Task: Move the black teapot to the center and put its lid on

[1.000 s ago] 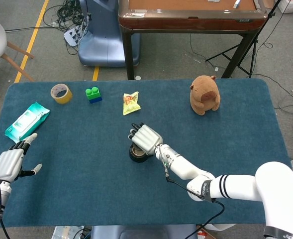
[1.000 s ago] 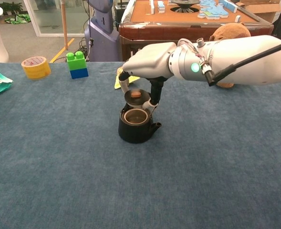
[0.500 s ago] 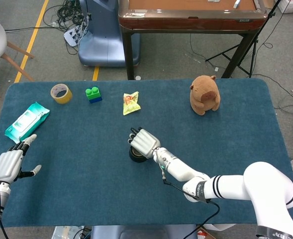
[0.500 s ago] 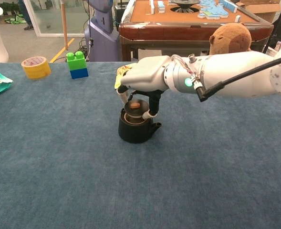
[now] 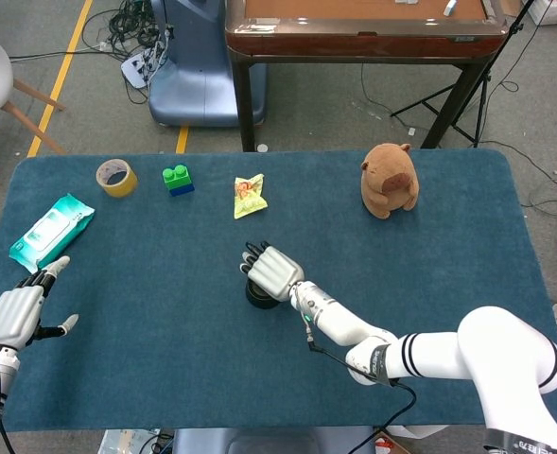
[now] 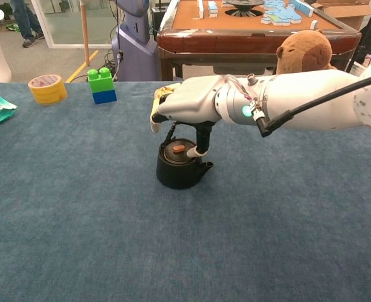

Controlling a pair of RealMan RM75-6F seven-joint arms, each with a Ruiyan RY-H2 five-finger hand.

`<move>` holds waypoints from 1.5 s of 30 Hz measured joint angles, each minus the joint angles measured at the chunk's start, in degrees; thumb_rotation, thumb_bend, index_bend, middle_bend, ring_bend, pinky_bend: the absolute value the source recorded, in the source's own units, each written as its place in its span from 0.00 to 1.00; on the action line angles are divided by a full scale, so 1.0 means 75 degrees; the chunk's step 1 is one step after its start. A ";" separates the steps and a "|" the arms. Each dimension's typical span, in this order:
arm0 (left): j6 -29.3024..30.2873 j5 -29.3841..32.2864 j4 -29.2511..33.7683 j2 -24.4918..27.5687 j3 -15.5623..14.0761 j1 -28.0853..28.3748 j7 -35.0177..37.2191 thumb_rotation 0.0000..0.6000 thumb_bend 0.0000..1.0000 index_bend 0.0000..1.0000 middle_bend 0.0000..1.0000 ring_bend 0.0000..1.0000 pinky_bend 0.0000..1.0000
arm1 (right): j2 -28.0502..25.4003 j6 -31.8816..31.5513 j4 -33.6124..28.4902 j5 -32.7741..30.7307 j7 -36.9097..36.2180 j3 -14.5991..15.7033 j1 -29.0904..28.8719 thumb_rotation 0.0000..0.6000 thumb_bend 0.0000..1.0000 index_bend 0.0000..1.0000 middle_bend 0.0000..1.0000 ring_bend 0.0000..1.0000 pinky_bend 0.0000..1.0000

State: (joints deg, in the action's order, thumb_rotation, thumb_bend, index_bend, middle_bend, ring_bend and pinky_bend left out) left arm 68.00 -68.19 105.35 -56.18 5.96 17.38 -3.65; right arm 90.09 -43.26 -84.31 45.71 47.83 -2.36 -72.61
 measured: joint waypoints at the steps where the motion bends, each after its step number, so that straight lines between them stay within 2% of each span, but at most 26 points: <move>1: 0.0001 -0.0002 -0.0004 0.0000 0.0002 -0.0001 0.0009 1.00 0.25 0.08 0.12 0.14 0.17 | -0.0004 -0.0003 -0.0010 -0.0005 -0.0003 0.0005 -0.0006 1.00 0.32 0.14 0.13 0.03 0.18; 13: 0.0063 -0.0036 -0.0029 0.0051 0.0017 -0.0053 0.0126 1.00 0.25 0.08 0.12 0.14 0.17 | -0.0472 -0.0355 -0.0553 0.0222 -0.0296 -0.0098 0.0100 1.00 0.32 0.12 0.13 0.03 0.18; 22: 0.0257 -0.0137 -0.0121 0.0020 0.0059 -0.0139 0.0278 1.00 0.25 0.08 0.12 0.14 0.17 | -0.1440 -0.1382 -0.1658 0.0523 -0.0670 -0.0102 0.0784 1.00 0.32 0.12 0.14 0.03 0.18; 28: 0.0462 -0.0245 -0.0327 -0.0110 0.0112 -0.0170 0.0270 1.00 0.25 0.08 0.12 0.14 0.17 | -0.2232 -0.2331 -0.2534 0.0814 -0.0862 0.0078 0.1565 1.00 0.32 0.12 0.16 0.03 0.18; 38: 0.0987 -0.0517 -0.0626 -0.0350 0.0187 -0.0280 0.0124 1.00 0.25 0.08 0.12 0.14 0.17 | -0.3562 -0.4132 -0.3849 0.1538 -0.0924 0.0666 0.3176 1.00 0.32 0.12 0.16 0.03 0.18; 45: 0.1331 -0.0681 -0.0806 -0.0512 0.0187 -0.0425 -0.0045 1.00 0.25 0.08 0.12 0.14 0.17 | -0.4123 -0.5241 -0.4070 0.2227 -0.1134 0.1162 0.4496 1.00 0.32 0.12 0.16 0.03 0.18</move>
State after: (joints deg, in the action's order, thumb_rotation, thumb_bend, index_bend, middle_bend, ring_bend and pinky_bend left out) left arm 77.98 -73.29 99.31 -60.01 7.36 14.19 -3.98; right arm 59.17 -82.56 -114.84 62.41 39.32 6.35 -38.89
